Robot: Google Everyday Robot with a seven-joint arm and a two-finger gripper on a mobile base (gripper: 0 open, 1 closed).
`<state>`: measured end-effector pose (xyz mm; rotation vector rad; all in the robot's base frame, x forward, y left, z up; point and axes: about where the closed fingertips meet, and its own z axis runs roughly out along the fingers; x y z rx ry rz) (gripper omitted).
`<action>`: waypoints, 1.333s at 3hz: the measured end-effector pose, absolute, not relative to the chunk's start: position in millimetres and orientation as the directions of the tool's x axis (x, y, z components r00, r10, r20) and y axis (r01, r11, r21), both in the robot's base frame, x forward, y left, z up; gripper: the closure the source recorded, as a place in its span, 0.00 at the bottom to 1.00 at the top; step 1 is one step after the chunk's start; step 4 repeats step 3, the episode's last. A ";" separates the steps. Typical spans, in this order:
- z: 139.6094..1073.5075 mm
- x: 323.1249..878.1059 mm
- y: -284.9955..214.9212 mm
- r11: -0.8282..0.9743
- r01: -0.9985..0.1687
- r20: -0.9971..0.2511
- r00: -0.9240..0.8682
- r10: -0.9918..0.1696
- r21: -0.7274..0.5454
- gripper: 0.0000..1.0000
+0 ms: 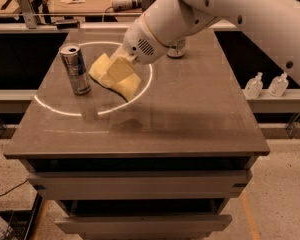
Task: Move sponge near redbull can
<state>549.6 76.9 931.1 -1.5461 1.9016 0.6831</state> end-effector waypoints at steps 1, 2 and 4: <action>932.2 550.7 103.3 0.184 -0.983 -0.751 -0.134 -0.647 0.018 1.00; 926.6 548.7 121.0 0.178 -0.984 -0.768 -0.133 -0.627 0.026 1.00; 926.6 548.0 122.7 0.175 -0.984 -0.768 -0.131 -0.627 0.025 0.82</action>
Offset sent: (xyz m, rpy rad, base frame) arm -0.0012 0.0626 -0.0113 0.1089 -0.0100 0.0117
